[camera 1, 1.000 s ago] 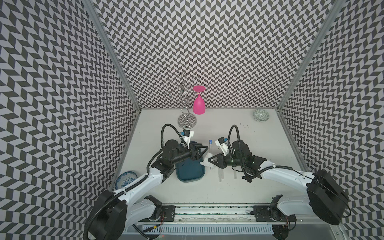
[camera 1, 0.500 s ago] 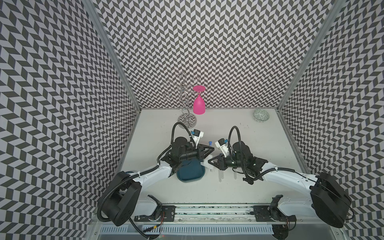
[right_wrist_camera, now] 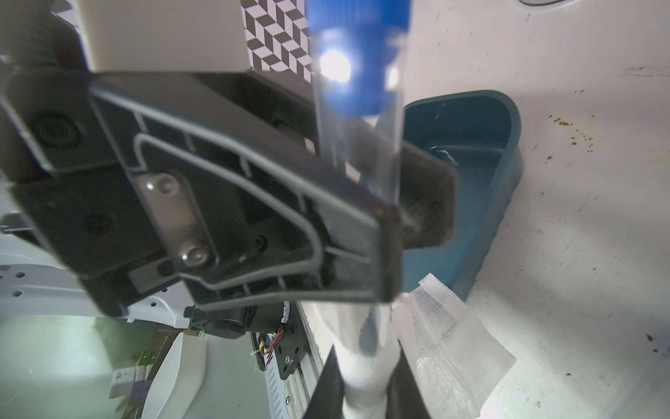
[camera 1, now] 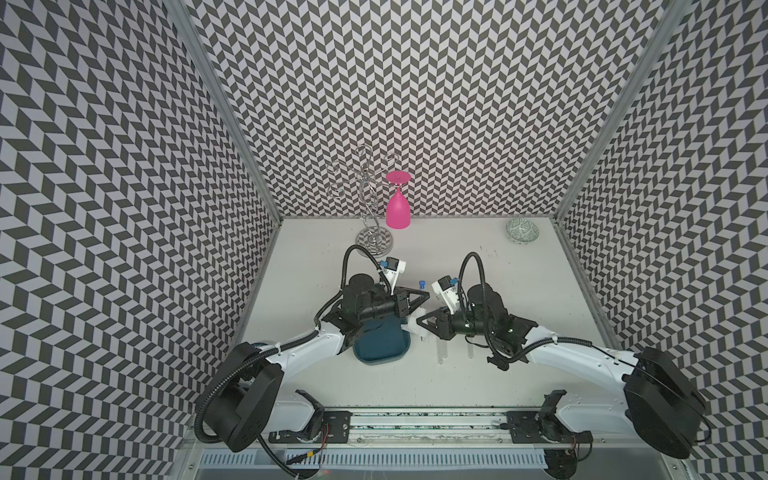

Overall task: Wipe the exteriors of test tubes
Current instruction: Wipe the dirt from the test tube.

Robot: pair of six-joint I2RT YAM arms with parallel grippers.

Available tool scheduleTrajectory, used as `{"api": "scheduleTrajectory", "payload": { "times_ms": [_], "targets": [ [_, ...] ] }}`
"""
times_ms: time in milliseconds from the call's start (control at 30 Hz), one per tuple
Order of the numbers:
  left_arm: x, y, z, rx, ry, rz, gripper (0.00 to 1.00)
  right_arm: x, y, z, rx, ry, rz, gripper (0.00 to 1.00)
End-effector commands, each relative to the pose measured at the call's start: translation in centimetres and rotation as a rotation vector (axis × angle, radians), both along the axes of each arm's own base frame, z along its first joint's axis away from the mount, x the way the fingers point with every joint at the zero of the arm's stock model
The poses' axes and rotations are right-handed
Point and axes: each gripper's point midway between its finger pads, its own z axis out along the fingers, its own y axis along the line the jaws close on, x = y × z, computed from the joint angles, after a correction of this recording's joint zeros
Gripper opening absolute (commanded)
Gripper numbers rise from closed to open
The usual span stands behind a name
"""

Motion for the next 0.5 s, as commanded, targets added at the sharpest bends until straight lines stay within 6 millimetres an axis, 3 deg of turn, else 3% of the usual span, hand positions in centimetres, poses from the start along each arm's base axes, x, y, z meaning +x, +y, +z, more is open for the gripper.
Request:
{"api": "scheduleTrajectory", "payload": {
  "times_ms": [0,467],
  "targets": [
    [3.0,0.8,3.2,-0.063,-0.076,0.105,0.14,-1.8,-0.2,-0.8,0.005,0.034,0.036,0.15],
    [6.8,3.7,6.2,-0.061,-0.141,0.185,0.16,-2.8,-0.5,-1.5,-0.003,0.047,0.052,0.16]
  ]
}}
